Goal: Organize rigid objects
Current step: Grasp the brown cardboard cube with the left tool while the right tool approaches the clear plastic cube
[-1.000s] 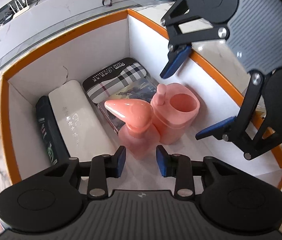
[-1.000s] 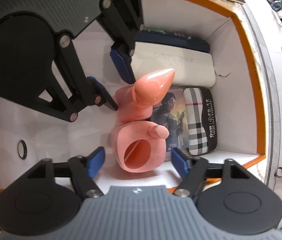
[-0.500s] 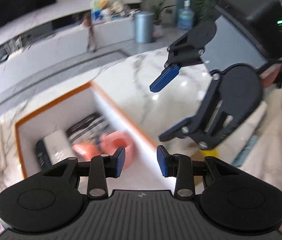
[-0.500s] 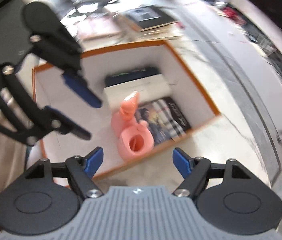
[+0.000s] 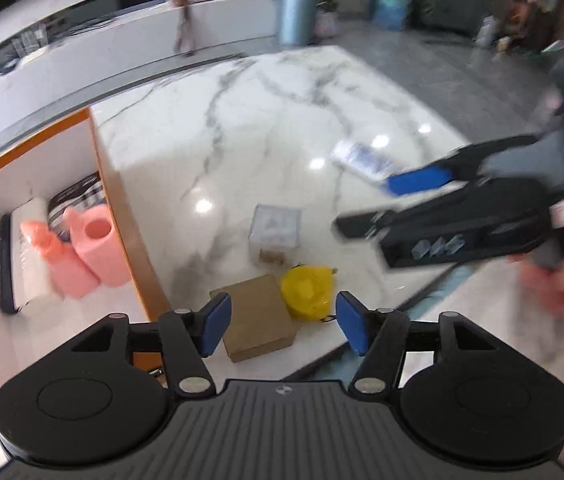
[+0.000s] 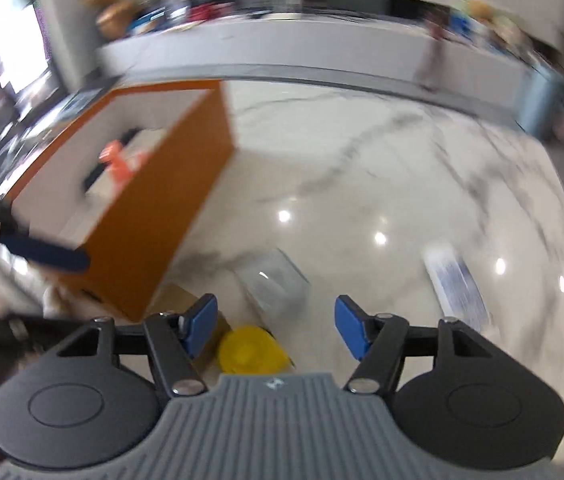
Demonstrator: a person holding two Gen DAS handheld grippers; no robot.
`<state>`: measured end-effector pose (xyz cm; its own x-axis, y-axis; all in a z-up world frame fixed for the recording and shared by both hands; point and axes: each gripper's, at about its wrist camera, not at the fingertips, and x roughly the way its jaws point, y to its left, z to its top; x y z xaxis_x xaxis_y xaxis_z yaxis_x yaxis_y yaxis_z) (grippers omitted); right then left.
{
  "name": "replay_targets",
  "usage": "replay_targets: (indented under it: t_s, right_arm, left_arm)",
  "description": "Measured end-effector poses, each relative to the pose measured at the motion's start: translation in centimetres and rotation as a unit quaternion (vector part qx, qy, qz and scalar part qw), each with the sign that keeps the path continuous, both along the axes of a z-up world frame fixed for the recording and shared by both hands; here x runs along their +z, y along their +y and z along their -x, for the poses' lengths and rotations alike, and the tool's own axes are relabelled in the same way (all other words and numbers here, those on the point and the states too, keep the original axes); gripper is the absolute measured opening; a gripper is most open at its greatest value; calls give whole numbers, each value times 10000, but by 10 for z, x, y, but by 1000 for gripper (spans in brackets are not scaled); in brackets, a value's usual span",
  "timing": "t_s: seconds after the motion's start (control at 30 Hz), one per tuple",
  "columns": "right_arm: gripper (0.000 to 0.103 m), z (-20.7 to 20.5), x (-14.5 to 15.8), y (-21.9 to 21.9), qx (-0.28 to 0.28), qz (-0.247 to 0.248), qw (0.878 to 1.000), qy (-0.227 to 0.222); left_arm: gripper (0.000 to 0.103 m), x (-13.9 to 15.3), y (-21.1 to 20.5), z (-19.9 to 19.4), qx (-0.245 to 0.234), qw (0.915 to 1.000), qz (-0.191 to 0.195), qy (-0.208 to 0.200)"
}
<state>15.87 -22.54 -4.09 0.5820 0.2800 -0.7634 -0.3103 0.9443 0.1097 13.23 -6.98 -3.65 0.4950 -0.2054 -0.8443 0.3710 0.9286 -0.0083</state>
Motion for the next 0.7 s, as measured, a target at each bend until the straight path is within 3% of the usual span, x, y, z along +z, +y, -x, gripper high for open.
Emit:
replay_targets:
  t_s: [0.13, 0.23, 0.3, 0.57, 0.67, 0.7]
  right_arm:
    - [66, -9, -12, -15, -444, -231, 9987, -50]
    - [66, -17, -25, -31, -660, -651, 9954, 244]
    - [66, -22, -31, -34, -673, -751, 9943, 348]
    - [70, -24, -43, -39, -348, -923, 9942, 434]
    - [71, -29, -48, -41, -291, -1022, 9926, 587]
    - [71, -30, -50, -41, -277, -1046, 9922, 617]
  left_arm:
    - [77, -21, -11, -6, 515, 9979, -366, 126]
    - [79, -31, -14, -14, 900, 9943, -443, 359]
    - [79, -37, -18, -19, 1118, 9899, -774, 400]
    - [83, -60, -43, -34, 1093, 9779, -1656, 657]
    - [82, -72, -44, -43, 1203, 9738, -1671, 966]
    - [77, -77, -42, -46, 1287, 9723, -1617, 1089]
